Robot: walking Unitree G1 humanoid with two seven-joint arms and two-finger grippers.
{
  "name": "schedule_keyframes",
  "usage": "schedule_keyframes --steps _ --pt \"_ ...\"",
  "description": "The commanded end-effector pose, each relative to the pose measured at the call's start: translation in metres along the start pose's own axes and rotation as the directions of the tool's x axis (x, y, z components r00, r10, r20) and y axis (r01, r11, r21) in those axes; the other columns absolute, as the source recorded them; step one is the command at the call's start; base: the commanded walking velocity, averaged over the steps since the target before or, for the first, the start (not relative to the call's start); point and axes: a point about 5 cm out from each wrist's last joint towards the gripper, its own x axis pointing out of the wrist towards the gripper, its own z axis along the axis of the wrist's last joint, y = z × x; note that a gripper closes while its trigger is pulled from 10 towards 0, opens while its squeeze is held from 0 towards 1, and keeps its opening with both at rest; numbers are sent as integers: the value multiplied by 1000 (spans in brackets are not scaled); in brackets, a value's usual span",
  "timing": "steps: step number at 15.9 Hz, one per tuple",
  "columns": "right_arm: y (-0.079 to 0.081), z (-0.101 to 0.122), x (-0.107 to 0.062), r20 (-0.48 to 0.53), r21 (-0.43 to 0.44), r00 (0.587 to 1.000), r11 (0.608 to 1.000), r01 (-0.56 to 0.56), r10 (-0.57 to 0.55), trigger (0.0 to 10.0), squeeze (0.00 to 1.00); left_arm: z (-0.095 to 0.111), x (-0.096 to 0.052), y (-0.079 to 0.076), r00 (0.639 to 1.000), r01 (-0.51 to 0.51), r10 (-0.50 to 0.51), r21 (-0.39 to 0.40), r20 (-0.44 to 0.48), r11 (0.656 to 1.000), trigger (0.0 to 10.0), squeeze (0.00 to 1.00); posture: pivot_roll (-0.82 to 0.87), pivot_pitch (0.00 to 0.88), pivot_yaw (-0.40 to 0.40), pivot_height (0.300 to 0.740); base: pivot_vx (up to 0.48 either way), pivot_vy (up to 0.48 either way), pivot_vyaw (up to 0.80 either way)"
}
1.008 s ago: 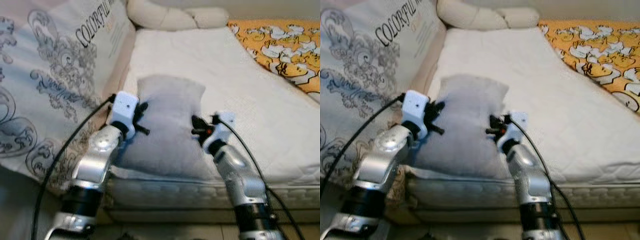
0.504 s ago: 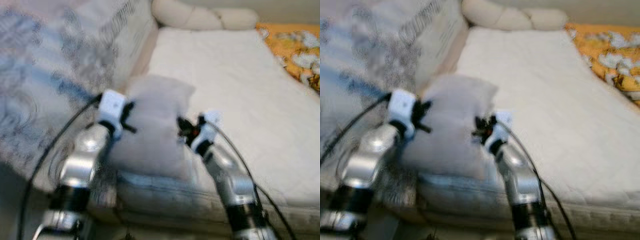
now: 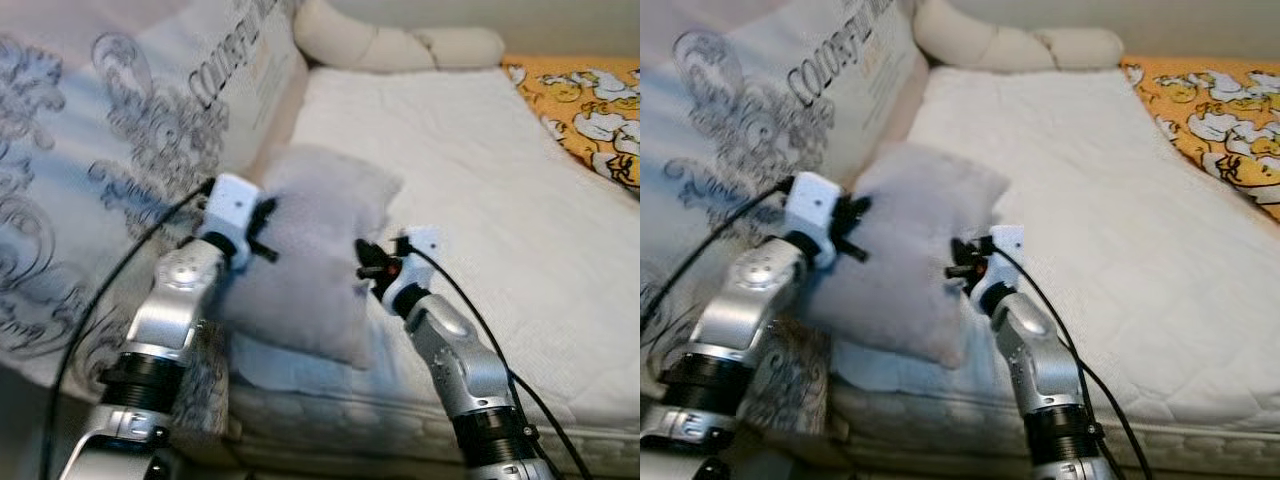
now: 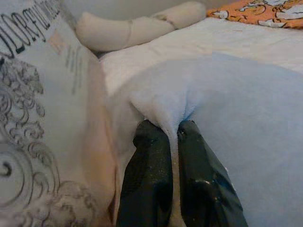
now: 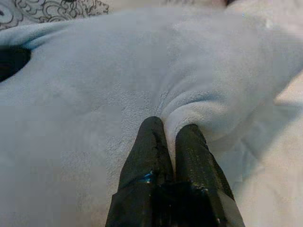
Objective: Clean up the room
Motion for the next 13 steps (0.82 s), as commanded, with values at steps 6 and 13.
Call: schedule_keyframes --steps 6,13 --pt "-12 -1 14 20 55 999 998 32 -33 10000 0 15 12 7 998 -13 8 82 56 997 10000 0 -111 0 34 740 98 0 0" --pt "-26 -15 41 -46 88 985 981 171 -167 10000 1000 13 39 13 992 -121 113 162 57 979 10000 0 -99 0 41 740 0 0 0"
